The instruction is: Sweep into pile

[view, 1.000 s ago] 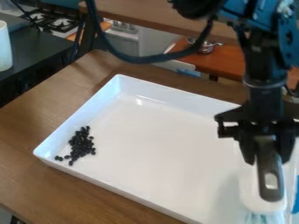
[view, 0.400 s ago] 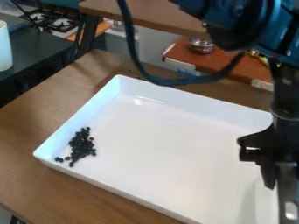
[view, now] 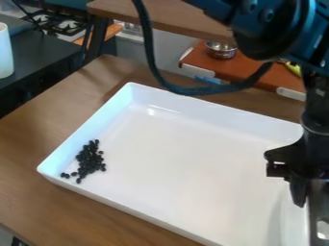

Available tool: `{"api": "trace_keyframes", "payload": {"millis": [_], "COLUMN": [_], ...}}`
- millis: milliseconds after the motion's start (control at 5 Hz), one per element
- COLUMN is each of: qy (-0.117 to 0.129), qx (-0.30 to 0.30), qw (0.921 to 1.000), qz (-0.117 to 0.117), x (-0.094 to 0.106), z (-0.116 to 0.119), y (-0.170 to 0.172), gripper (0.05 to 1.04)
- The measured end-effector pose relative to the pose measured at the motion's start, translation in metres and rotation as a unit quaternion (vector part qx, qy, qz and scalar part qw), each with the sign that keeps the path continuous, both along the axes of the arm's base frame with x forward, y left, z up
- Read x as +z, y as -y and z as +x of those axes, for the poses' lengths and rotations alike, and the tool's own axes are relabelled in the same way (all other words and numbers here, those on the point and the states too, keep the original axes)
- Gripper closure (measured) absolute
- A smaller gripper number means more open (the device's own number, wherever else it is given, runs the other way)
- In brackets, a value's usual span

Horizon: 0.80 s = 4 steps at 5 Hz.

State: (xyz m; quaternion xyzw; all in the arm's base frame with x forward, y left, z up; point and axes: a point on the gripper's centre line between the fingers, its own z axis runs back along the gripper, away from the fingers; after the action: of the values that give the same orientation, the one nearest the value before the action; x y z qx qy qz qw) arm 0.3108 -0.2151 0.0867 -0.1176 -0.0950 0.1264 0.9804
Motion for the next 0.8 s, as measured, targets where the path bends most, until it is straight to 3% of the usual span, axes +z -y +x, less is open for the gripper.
{"api": "trace_keyframes", "payload": {"millis": [200,400,600,800], "qy": [-0.023,-0.041,-0.045,-0.031], "qx": [-0.003,0.035,0.045,0.060], "qw": [0.9986,0.9948,0.9916,0.9893], "qz": [0.047,0.086,0.113,0.129], "x": [-0.002,0.002,0.007,0.012], "z": [-0.004,-0.005,-0.010,-0.018], "y": [-0.024,-0.079,-0.126,-0.176], "gripper": [0.600,0.600,0.600,0.600]}}
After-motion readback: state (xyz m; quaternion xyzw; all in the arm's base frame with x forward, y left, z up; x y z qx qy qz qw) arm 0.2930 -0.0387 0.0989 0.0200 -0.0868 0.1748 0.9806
